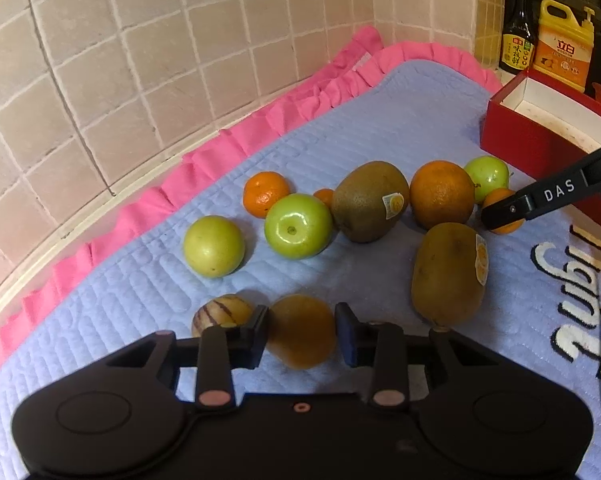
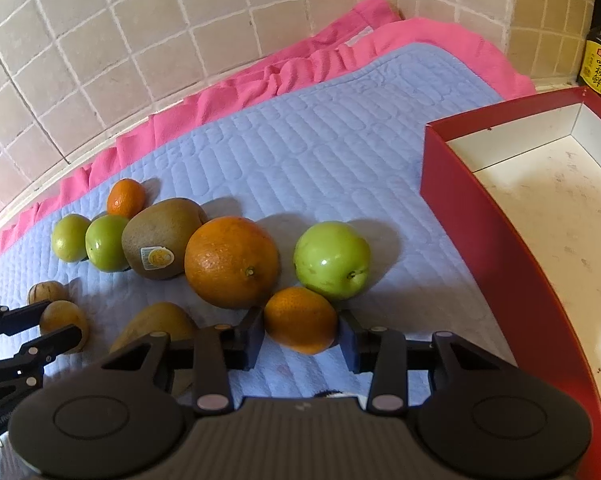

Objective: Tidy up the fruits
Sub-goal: 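Close the left gripper on a brown round fruit while the right gripper grasps a mandarin, then carry both fruits over the red box and open the left gripper to drop its fruit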

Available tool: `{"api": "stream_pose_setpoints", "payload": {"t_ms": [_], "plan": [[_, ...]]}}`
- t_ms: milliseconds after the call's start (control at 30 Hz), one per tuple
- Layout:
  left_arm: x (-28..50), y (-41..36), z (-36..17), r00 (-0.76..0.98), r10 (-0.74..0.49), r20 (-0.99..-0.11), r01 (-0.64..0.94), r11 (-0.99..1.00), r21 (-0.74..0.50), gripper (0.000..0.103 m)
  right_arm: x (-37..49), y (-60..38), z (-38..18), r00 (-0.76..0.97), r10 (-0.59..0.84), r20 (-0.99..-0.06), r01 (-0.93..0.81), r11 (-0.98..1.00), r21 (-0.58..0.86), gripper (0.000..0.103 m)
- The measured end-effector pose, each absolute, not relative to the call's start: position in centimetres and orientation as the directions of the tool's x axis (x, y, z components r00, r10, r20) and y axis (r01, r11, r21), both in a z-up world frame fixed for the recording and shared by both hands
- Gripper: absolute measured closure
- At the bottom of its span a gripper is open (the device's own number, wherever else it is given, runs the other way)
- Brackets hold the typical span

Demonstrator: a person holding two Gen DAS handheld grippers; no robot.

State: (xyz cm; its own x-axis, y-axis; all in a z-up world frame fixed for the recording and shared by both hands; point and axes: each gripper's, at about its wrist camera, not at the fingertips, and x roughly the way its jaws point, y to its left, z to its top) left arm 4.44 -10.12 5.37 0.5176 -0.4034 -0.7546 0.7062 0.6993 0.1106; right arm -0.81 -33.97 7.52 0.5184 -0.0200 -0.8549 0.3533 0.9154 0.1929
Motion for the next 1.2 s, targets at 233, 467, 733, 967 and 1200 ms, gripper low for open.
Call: {"api": "stream_pose_setpoints", "payload": {"t_ms": [233,467,733,967,1200], "plan": [[3.7,-9.6,6.4,0.523,-0.418,-0.743,0.696,0.712,0.09,0.06,-2.2,-34.4,9.0,0.551,-0.038,-0.834,0.369,0.907,0.202,0.061],[1.8,-8.7,9.5,0.547,-0.462,-0.698,0.685,0.726,0.056,0.06,-4.2,-34.8,11.7,0.605,-0.056,-0.794,0.366,0.905,0.215,0.061],[-1.6,-10.4,13.5,0.615,-0.487,-0.621,0.699,0.701,0.143,0.06,-7.5,-35.0,15.5,0.668,-0.114,-0.736,0.354,0.918,0.179,0.061],[-3.2,-16.0,18.4,0.631,-0.584,-0.511,0.746,0.638,0.192,0.06,-12.0,-38.5,19.5,0.703,-0.223,-0.676,0.422,0.895,0.144,0.061],[-4.4,-25.7,22.3,0.499,-0.749,-0.436,0.859,0.495,0.132,0.06,-18.5,-44.3,21.4,0.669,-0.377,-0.64,0.564,0.818,0.108,0.061]]}}
